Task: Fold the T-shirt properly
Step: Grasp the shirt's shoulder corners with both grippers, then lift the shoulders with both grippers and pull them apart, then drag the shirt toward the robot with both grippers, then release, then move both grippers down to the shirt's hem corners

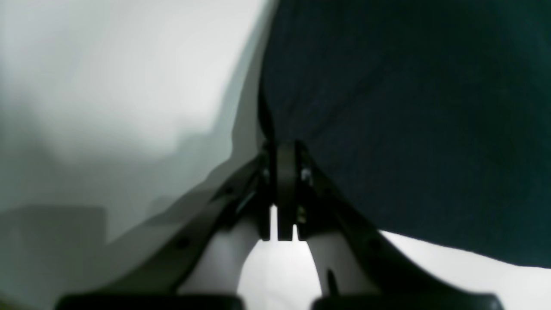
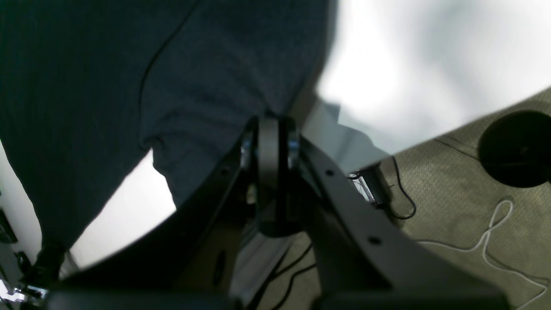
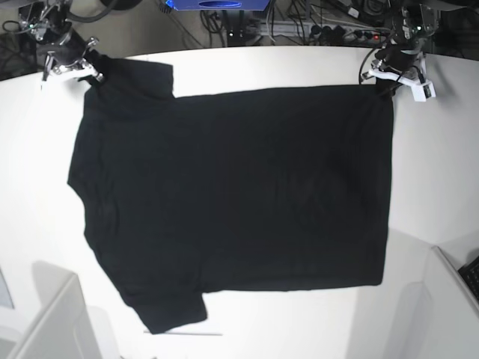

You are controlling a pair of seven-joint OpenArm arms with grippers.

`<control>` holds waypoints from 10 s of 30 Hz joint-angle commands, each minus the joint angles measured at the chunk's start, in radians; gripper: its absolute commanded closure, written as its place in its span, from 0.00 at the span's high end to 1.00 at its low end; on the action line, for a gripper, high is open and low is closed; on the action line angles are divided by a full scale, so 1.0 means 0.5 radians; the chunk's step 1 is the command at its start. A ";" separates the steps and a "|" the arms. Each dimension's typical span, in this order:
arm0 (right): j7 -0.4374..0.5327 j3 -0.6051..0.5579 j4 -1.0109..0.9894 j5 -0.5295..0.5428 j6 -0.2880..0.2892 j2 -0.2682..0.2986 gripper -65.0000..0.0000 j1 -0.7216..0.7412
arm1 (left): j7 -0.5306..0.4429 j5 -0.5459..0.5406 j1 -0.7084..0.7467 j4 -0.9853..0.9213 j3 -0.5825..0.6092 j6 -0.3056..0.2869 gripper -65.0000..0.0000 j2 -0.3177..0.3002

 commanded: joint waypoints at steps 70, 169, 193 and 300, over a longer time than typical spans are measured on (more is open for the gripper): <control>-0.455 -0.202 -0.593 0.017 -0.004 0.326 0.00 1.359 | 0.441 -0.016 -0.594 0.382 -0.011 0.320 0.00 -0.015; 0.671 -0.215 -0.789 0.023 -0.574 0.074 0.65 0.932 | 0.438 -0.274 -0.932 -0.535 -0.346 0.019 0.89 0.083; 0.600 -0.239 -1.062 0.023 -0.160 0.135 0.00 1.074 | 0.444 -0.274 -0.999 -0.698 -0.330 0.019 0.00 0.049; 0.281 -1.258 -1.713 0.017 -0.148 0.642 0.73 2.209 | 0.564 -0.271 -0.247 0.422 -0.677 0.010 0.00 -0.190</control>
